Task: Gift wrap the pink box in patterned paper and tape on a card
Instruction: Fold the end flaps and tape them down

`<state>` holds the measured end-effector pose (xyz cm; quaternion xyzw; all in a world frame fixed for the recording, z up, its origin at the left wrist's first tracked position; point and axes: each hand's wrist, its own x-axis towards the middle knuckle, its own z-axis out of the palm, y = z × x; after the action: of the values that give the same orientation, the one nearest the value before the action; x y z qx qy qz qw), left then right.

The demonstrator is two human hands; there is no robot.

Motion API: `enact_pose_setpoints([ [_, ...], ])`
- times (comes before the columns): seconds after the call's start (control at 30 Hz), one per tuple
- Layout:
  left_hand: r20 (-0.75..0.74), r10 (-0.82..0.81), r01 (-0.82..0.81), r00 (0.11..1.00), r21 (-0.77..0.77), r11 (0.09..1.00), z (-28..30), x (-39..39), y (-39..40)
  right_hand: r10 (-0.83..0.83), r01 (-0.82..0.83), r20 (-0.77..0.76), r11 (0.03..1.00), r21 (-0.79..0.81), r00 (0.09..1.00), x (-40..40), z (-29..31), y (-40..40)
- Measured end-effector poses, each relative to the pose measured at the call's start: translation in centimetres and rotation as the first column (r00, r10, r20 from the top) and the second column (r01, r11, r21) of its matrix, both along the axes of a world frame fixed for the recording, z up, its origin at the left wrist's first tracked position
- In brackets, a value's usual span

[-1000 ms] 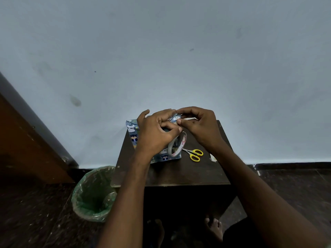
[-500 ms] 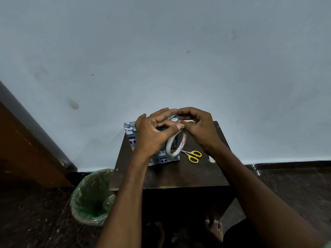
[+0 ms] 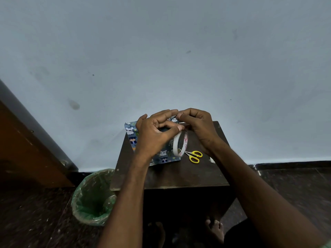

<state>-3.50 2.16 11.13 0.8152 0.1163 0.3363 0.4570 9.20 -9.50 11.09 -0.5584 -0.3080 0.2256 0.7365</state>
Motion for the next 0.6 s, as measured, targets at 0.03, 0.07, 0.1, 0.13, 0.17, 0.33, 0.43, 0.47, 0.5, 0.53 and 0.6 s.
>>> enact_pose_setpoints([
  [0.03,0.0,0.003,-0.003,1.0,0.001,1.0,0.0,0.0,0.0,-0.001,0.002,0.002,1.0,-0.005,1.0,0.0,0.1,0.0],
  [0.07,0.0,0.013,-0.013,1.0,-0.001,1.0,-0.1,0.1,0.0,-0.004,0.004,-0.001,1.0,-0.012,1.0,-0.1,0.2,0.0],
  [0.1,0.0,0.042,-0.042,0.999,0.008,0.999,-0.1,0.2,-0.1,-0.007,0.007,-0.008,1.0,-0.017,1.0,0.0,0.2,0.0],
  [0.13,0.004,0.093,-0.093,0.996,0.037,0.995,-0.1,0.4,-0.3,-0.009,0.009,-0.013,1.0,-0.022,1.0,0.0,0.2,0.1],
  [0.17,0.017,0.152,-0.153,0.988,0.077,0.985,-0.1,0.5,-0.5,-0.009,0.009,-0.011,1.0,-0.029,1.0,0.1,0.3,0.1],
  [0.33,0.085,0.277,-0.284,0.957,0.095,0.954,-0.1,1.1,-1.5,0.011,-0.007,0.034,0.994,-0.11,0.999,0.7,0.7,0.3],
  [0.43,0.109,0.318,-0.326,0.942,0.07,0.943,-0.1,1.2,-1.6,0.017,-0.008,0.06,0.989,-0.146,0.998,0.9,1.0,0.3],
  [0.47,0.109,0.342,-0.35,0.933,0.062,0.935,-0.1,1.3,-1.6,0.019,-0.008,0.066,0.988,-0.153,0.998,0.9,1.1,0.3],
  [0.5,0.105,0.371,-0.378,0.923,0.052,0.925,-0.2,1.4,-1.6,0.021,-0.009,0.071,0.987,-0.16,0.997,0.9,1.2,0.3],
  [0.53,0.099,0.4,-0.406,0.911,0.04,0.913,-0.3,1.6,-1.6,0.023,-0.01,0.075,0.986,-0.166,0.997,0.9,1.3,0.3],
  [0.6,0.086,0.467,-0.47,0.88,0.025,0.882,-0.4,1.9,-1.9,0.028,-0.011,0.088,0.982,-0.186,0.996,0.8,1.5,0.3],
])
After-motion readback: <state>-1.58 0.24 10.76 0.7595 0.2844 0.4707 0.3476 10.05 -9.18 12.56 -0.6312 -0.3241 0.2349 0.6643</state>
